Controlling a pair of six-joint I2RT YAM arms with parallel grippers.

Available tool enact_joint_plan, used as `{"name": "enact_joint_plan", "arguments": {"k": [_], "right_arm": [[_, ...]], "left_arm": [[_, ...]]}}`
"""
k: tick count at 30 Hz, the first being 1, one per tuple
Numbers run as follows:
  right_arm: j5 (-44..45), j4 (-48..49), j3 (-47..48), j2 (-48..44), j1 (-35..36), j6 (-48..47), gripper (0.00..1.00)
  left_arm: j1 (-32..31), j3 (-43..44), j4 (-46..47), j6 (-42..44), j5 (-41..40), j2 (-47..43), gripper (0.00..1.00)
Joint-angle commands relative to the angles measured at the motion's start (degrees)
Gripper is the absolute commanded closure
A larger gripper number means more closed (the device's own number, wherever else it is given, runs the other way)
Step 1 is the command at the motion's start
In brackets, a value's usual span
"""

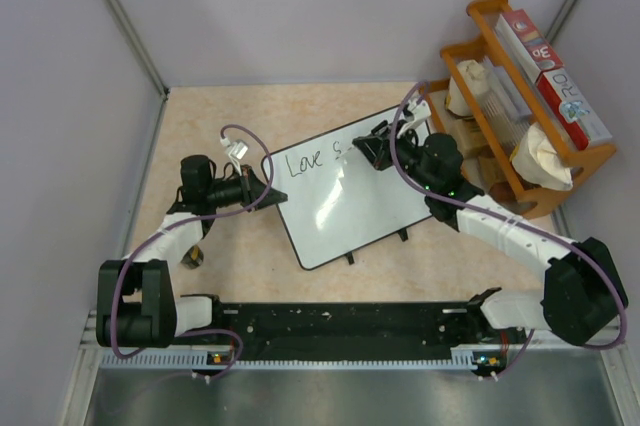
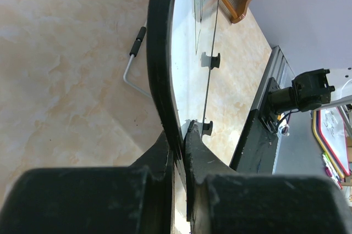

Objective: Write a sentence on the whiteboard

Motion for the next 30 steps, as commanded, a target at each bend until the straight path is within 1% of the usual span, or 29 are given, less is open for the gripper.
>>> {"name": "enact_joint_plan", "arguments": {"k": [1, 11, 30], "right_arm": [[2.26, 4.83, -0.01, -4.17, 0.47, 0.59, 1.0], [4.37, 0.79, 5.18, -1.09, -1.55, -0.55, 1.0], [7.27, 0.97, 6.85, 2.77, -1.81, -0.2, 1.0]], "left_arm": [[-1.31, -0.16, -0.68, 12.75, -6.67, 0.74, 1.0], [-1.49, -0.16, -1.12, 13.01, -7.2, 0.57, 1.0], [-1.93, 0.1, -1.65, 13.19, -7.29, 0.48, 1.0]]}}
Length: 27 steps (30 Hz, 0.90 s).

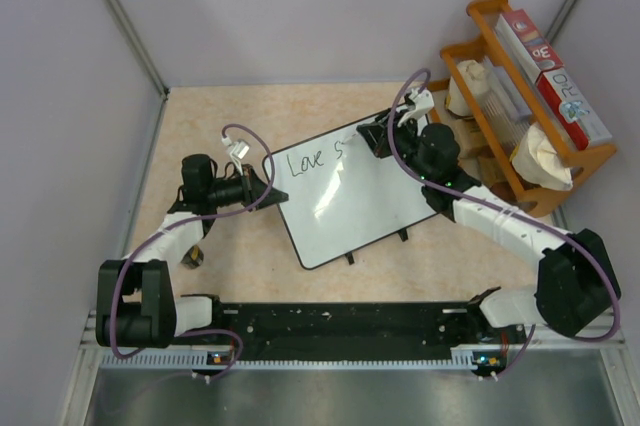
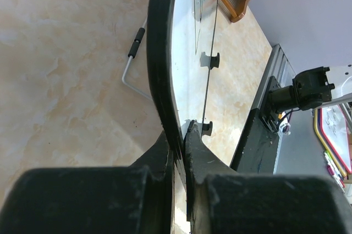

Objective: Write a sentence on the whiteboard

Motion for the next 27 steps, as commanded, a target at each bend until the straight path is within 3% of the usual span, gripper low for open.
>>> {"name": "enact_joint_plan", "arguments": {"k": [1, 27], "right_arm": [[1.57, 1.49, 3.07, 0.87, -0.68, -0.07, 1.0], [-0.8, -0.97, -3.08, -0.27, -0.77, -0.15, 1.0]], "left_arm": [[-1.34, -0.23, -1.6, 13.03, -7.18, 0.59, 1.0], [-1.43, -0.14, -1.87, 13.21, -7.35, 0.32, 1.0]]}}
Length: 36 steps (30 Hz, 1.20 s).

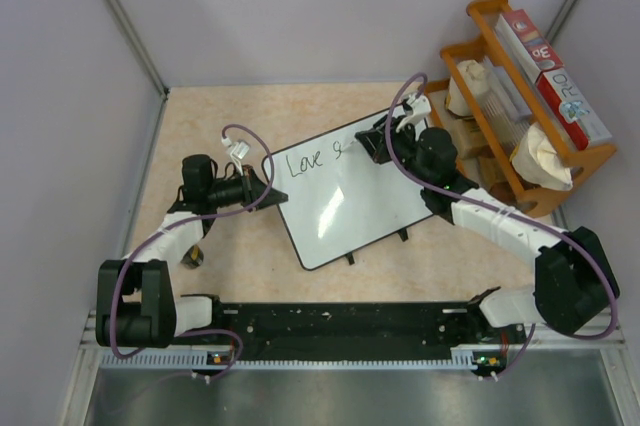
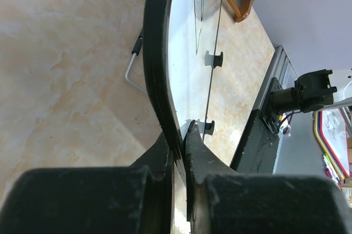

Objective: Write a sentence on the whiteboard

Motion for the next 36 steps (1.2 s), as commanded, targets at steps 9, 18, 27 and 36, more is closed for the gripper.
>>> {"name": "enact_joint_plan", "arguments": {"k": [9, 18, 27, 36], "right_arm": [[2.81, -3.17, -1.47, -2.04, -0.63, -2.04, 1.0], [4.75, -2.99, 0.2, -1.95, -0.99, -1.51, 1.0], [4.57, -3.25, 4.15, -0.47, -1.43, -1.6, 1.0], [4.22, -4.4, 7.32, 1.12, -1.69, -1.69, 1.0]], "left_arm": [[-1.45, -0.34, -0.23, 13.08, -6.17, 0.48, 1.0], [-1.45, -0.25, -0.14, 13.08, -6.26, 0.57, 1.0], [-1.54, -0.25, -0.23, 13.08, -6.26, 0.48, 1.0], [-1.54, -0.08, -0.41, 13.26, -6.26, 0.57, 1.0]]}}
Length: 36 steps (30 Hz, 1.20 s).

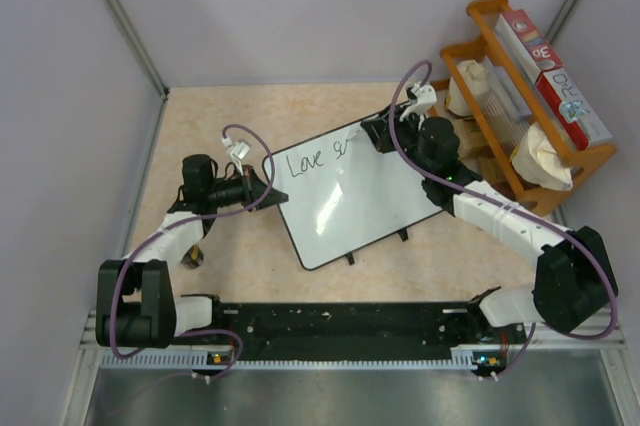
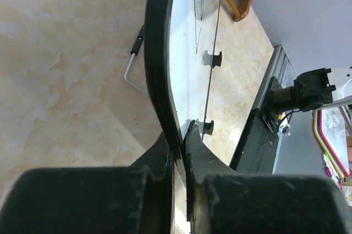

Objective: Write a sentence on the whiteboard

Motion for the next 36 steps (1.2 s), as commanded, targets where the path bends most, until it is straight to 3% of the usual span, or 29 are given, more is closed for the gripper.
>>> {"name": "enact_joint_plan", "arguments": {"k": [1, 29, 36], "right_arm": [[0.36, -0.07, 2.99, 0.95, -0.57, -0.99, 1.0], [0.44, -0.86, -6.14, -3.44, -0.58, -0.99, 1.0], [-0.61, 0.63, -4.83, -5.46, -0.66, 0.24, 1.0]], "left_arm": [[-1.45, -0.18, -0.41, 13.15, -6.52, 0.57, 1.0], [-1.71, -0.54, -0.41, 13.15, -6.96, 0.39, 1.0], [-1.8, -0.45, -0.58, 13.15, -7.14, 0.3, 1.0]]}}
